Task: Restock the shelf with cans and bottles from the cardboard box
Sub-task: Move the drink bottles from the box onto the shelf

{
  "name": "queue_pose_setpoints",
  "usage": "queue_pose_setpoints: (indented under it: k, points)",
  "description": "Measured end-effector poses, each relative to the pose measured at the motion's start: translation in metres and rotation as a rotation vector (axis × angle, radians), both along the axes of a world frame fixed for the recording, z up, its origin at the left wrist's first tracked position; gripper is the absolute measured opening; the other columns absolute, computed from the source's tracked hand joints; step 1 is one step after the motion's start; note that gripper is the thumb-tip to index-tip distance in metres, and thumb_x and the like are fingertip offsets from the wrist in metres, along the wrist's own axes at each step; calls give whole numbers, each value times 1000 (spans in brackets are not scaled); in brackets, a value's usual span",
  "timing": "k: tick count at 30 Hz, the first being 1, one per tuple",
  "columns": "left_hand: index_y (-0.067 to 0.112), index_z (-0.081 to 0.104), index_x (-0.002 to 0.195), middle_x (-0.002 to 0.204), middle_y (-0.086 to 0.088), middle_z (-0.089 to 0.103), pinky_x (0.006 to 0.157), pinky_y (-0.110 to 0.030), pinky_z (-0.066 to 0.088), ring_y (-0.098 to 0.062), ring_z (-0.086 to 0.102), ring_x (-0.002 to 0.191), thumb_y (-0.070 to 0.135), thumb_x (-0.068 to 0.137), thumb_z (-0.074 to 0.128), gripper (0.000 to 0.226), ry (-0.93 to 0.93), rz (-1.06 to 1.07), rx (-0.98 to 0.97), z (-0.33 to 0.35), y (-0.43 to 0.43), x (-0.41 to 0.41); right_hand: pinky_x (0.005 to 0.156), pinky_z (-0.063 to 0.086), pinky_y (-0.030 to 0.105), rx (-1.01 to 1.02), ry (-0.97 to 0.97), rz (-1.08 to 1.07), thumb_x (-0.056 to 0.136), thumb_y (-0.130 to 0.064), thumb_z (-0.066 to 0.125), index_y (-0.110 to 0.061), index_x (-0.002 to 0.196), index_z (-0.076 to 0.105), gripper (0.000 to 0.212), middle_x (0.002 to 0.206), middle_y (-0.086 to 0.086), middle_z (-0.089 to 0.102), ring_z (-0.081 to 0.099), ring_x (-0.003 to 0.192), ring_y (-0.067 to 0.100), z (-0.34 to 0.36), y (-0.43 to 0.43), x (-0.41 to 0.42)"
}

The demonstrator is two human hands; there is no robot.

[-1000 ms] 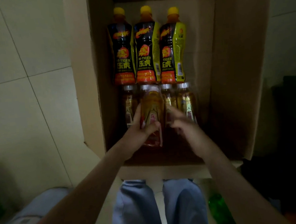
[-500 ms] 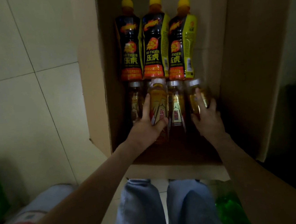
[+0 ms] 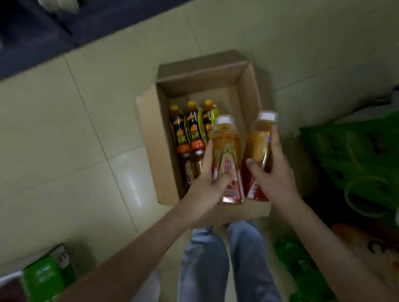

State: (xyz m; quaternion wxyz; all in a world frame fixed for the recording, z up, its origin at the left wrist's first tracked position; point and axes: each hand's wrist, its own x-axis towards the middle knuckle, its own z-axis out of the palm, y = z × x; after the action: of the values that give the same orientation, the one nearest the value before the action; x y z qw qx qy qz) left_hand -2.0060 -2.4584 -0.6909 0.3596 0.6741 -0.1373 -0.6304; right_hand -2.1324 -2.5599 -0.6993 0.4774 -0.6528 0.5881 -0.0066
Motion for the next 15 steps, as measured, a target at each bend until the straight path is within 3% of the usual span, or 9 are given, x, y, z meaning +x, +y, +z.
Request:
queue_pose_setpoints:
  k: [2,6,10,15]
  points:
    - [59,-9,140,127,19,45,91,-28,52,-2,61,104,42,94,53,79,3,-41,-75,56,-3,0,99,43,49,-38,-51,-1,89,-28,63,-61,142,-7,93,144,2,41,48,125,23,61,2,-3]
    - [56,-6,140,126,31,42,91,-22,50,10,57,107,34,94,54,79,-2,-34,-264,159,2,-12,98,40,36,-199,-104,14,88,-27,64,-57,145,-3,92,141,-3,42,46,123,14,177,13,-27]
    - [56,-8,138,143,20,33,98,-24,47,2,48,124,35,90,53,81,-68,-128,-475,257,20,-41,89,35,26,-368,-143,20,91,-21,61,-48,148,-6,92,144,1,32,40,113,6,280,49,-61]
    - [61,-12,136,138,30,26,99,-23,47,4,45,126,37,89,56,86,-185,-280,-699,352,62,-96,94,32,26,-513,-225,-14,92,-24,59,-57,143,-10,92,152,-7,22,34,120,3,377,105,-130]
